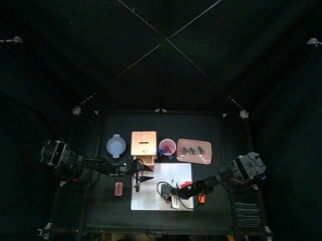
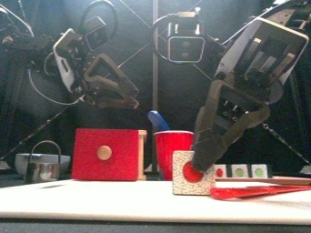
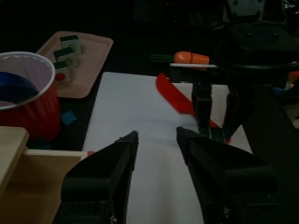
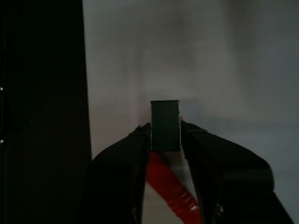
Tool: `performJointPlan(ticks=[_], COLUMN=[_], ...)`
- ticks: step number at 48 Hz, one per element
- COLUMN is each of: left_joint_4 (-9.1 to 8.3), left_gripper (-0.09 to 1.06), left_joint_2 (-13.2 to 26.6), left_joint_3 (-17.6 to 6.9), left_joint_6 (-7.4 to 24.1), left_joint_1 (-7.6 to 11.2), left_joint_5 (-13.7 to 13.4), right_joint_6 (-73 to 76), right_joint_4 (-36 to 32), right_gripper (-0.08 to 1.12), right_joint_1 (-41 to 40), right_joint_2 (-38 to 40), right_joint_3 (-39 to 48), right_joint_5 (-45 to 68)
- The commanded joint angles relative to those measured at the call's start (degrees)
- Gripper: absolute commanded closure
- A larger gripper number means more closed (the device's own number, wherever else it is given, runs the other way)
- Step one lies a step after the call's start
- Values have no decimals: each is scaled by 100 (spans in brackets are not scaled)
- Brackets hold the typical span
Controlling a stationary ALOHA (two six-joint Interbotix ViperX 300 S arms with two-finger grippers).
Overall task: Place sushi on board then cut the sushi with the knife then place the pieces on the plate
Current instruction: Place the 4 sushi pieces on the plate
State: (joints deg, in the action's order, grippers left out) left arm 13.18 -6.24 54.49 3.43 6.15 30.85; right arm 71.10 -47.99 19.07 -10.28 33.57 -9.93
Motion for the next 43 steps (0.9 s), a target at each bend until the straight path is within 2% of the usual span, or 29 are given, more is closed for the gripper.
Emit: performJointPlan(ticks=[1,10,22,33,43], left_joint_4=[-9,0,-9,-9,0], left_gripper=[17,17,17,17,17], left_joint_2=[-97,-97,-193,-202,-202], left_joint_3=[-44,9,35,97,114], left_joint_6=[0,-9,0,0,0], left_joint_1=[0,9,9,0,0], left_joint_5=[18,18,18,18,18], right_joint_6=[0,9,70,132,141], right_joint_4=[97,202,1195,1696,2355], right_gripper=[46,51,51,52,52], right_joint_1=[-18,-202,-536,-879,-1503], right_joint_2=[264,844,2074,2760,3111], right_joint_3=[-114,-9,729,1441,1881], right_joint_5=[-343,-1283,-3085,-3357,-3331])
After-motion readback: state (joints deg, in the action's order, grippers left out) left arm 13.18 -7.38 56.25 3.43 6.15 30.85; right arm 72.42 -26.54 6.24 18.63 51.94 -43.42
